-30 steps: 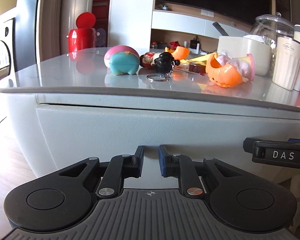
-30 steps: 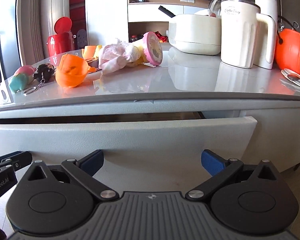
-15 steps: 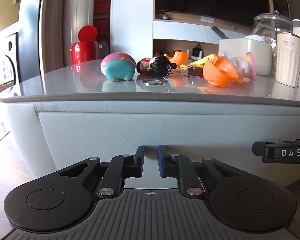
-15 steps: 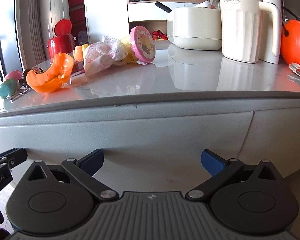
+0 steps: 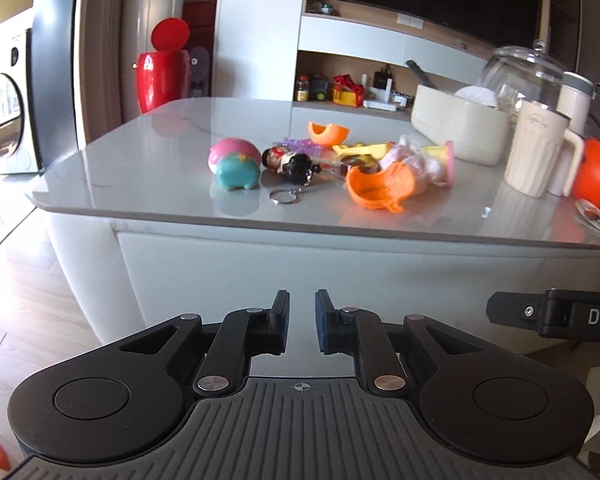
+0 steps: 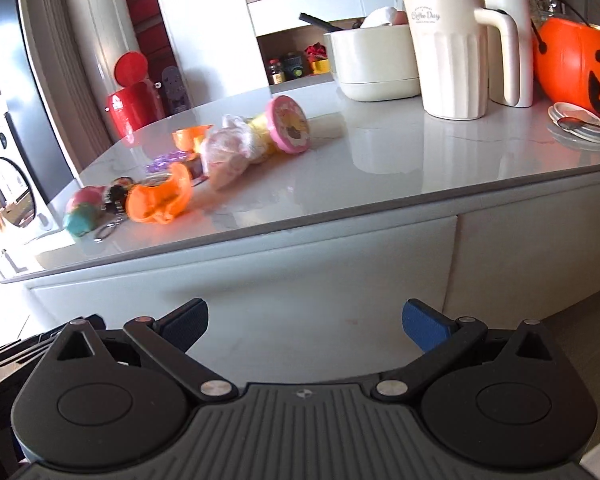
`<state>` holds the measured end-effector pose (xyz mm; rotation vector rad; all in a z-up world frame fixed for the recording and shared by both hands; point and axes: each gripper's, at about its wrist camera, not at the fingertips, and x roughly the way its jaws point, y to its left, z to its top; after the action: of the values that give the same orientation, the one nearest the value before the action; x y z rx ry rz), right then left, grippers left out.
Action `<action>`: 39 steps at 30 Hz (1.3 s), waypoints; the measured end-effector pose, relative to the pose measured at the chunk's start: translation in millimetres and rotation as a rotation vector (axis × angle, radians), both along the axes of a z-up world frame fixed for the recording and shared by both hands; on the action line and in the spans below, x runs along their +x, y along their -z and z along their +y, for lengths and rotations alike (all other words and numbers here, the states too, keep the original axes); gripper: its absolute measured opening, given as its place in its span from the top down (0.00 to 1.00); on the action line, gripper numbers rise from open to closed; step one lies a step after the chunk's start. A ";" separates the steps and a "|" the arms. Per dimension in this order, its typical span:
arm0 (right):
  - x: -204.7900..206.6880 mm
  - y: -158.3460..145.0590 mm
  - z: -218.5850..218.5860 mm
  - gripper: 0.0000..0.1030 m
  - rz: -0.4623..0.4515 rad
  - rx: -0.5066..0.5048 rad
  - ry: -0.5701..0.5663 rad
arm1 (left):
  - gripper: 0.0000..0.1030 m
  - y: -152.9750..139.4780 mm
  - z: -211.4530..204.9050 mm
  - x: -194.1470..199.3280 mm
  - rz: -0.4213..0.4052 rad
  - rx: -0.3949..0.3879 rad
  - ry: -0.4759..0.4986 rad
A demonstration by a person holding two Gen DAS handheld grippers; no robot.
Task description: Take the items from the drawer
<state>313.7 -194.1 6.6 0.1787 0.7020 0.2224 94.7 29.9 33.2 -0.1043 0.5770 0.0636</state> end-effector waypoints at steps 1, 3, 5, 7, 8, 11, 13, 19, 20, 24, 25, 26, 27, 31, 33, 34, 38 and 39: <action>-10.8 -7.9 -0.8 0.00 0.021 0.003 -0.021 | 0.85 -7.3 -1.8 -16.4 -0.012 0.000 0.013; -36.8 -20.5 -4.8 0.00 0.032 0.012 -0.057 | 0.85 -9.9 -5.2 -45.2 -0.036 0.008 0.020; -71.3 -23.0 -7.6 0.00 -0.037 -0.009 -0.067 | 0.85 1.2 -11.2 -65.3 -0.034 0.024 0.020; -96.4 -9.4 -3.9 0.00 -0.112 -0.097 -0.056 | 0.85 17.2 -16.4 -70.4 0.009 0.024 0.024; -106.2 2.6 1.0 0.00 -0.135 -0.164 -0.054 | 0.85 23.2 -21.5 -68.0 0.035 0.036 0.029; -103.7 11.8 17.7 0.00 -0.117 -0.278 -0.069 | 0.85 30.4 -31.0 -67.7 0.044 0.080 0.058; -105.3 6.4 16.0 0.00 -0.148 -0.231 -0.057 | 0.85 31.6 -33.8 -69.9 0.042 0.076 0.077; -99.3 23.6 21.3 0.00 -0.076 -0.256 -0.094 | 0.85 37.1 -30.3 -68.3 0.055 0.040 0.074; -100.7 24.3 20.6 0.00 -0.078 -0.244 -0.084 | 0.85 36.9 -29.6 -68.6 0.053 0.037 0.073; -101.2 26.8 20.6 0.00 -0.072 -0.238 -0.083 | 0.85 36.3 -30.8 -68.8 0.049 0.037 0.083; -101.6 27.0 21.1 0.00 -0.074 -0.240 -0.085 | 0.85 36.3 -31.3 -69.0 0.048 0.038 0.085; -101.9 26.8 21.2 0.00 -0.077 -0.241 -0.087 | 0.85 36.1 -31.5 -69.3 0.047 0.039 0.088; -102.1 26.9 21.6 0.00 -0.078 -0.240 -0.089 | 0.85 35.9 -31.6 -69.4 0.044 0.039 0.089; -99.9 28.1 19.5 0.00 -0.063 -0.228 -0.078 | 0.85 35.8 -30.9 -69.8 0.043 0.037 0.088; -98.6 28.1 17.3 0.00 -0.057 -0.216 -0.068 | 0.85 35.8 -30.9 -69.8 0.043 0.037 0.088; -98.6 28.0 16.9 0.00 -0.056 -0.213 -0.066 | 0.85 35.8 -30.9 -69.8 0.043 0.037 0.088; -99.1 27.9 17.3 0.00 -0.060 -0.215 -0.071 | 0.85 35.9 -31.1 -69.8 0.044 0.037 0.089; -99.0 28.0 17.2 0.00 -0.059 -0.214 -0.071 | 0.85 36.0 -30.9 -69.8 0.043 0.037 0.088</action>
<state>214.7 -177.0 -21.4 -0.0572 0.6695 0.2175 24.9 -0.9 -2.7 -0.0411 0.6227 -0.0087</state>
